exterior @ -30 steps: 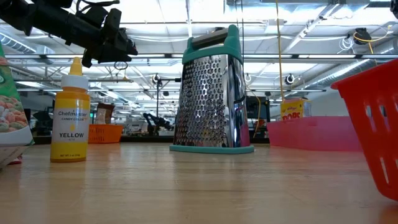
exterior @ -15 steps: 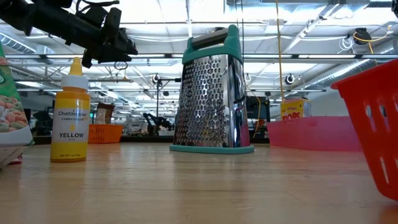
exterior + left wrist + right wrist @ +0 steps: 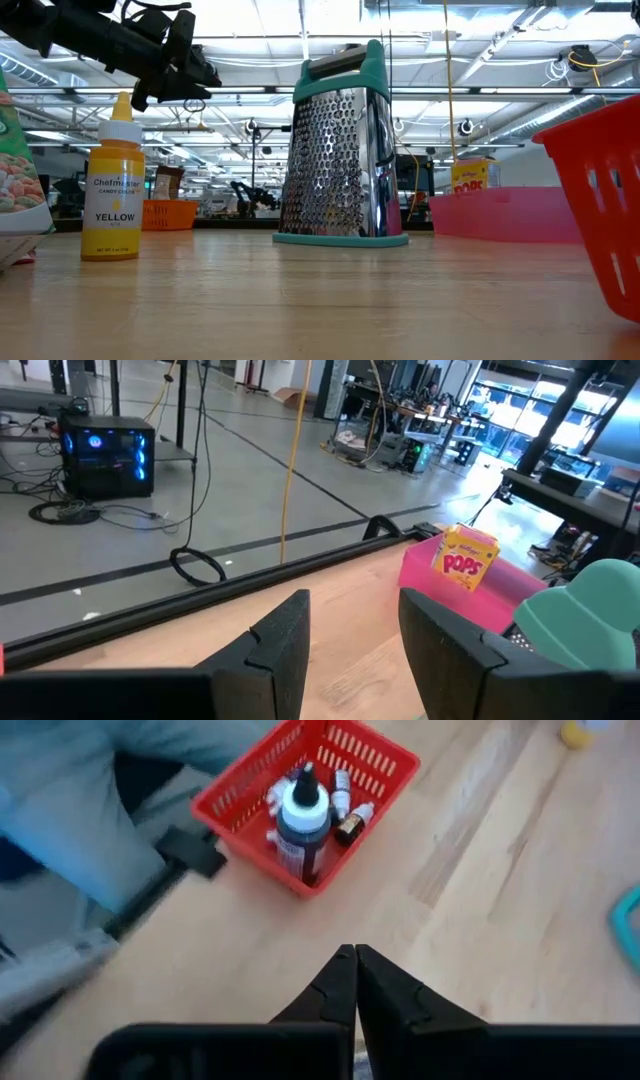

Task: Pick & Place Kitchen Items
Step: Put the red seasoning can into the orange bin

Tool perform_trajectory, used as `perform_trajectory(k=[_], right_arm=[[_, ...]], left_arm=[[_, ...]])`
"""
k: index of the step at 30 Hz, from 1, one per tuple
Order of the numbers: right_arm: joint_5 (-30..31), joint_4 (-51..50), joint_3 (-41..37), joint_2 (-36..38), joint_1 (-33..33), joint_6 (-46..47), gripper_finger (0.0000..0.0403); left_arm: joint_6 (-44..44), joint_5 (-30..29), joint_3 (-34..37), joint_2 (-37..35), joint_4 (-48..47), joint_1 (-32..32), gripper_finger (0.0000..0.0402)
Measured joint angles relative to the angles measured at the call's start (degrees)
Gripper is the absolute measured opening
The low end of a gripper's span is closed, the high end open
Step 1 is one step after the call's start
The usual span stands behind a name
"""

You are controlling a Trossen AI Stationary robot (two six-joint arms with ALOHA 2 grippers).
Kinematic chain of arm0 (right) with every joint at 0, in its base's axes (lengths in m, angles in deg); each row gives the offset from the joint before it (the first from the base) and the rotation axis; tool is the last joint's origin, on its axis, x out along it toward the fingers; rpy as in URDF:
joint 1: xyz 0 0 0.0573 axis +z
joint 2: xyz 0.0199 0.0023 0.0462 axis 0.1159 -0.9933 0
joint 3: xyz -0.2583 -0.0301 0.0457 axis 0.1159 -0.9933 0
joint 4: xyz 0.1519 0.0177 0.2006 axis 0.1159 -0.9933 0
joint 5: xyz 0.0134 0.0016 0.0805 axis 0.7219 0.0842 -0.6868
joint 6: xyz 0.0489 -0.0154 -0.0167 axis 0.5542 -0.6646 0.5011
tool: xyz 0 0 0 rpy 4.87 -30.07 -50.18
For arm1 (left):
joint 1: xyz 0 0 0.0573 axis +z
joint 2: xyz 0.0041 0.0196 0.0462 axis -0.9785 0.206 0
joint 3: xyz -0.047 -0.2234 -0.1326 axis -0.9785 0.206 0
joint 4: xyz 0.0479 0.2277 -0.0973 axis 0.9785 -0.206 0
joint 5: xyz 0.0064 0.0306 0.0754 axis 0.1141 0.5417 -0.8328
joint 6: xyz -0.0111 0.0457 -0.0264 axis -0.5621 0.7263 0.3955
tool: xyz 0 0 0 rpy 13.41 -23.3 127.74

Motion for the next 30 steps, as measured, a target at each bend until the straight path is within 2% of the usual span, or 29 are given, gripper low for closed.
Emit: perform_trajectory(k=[2,11,15,18,30], right_arm=[[0.36,-0.02,0.0,0.02,0.0,-2.69,0.0001],[1.08,8.86,0.0,0.02,-1.15,-3.22,0.0004],[1.19,1.81,-0.02,0.04,-2.15,1.99,0.0021],[-0.2,-3.16,-0.02,0.02,-3.07,7.36,0.0054],[-1.71,-9.29,-0.04,-0.18,-2.97,6.98,0.0247]], left_arm=[[-0.06,-0.03,0.0,0.01,-0.02,0.0,0.0157],[-0.84,-0.06,0.0,0.0,-0.03,0.0,0.0157],[-1.46,-0.53,0.0,0.01,-0.03,0.0,0.0157],[-1.73,-0.53,0.0,0.01,-0.04,0.0,0.0157],[-2.75,-0.53,0.0,0.02,-0.04,0.0,0.0157]])
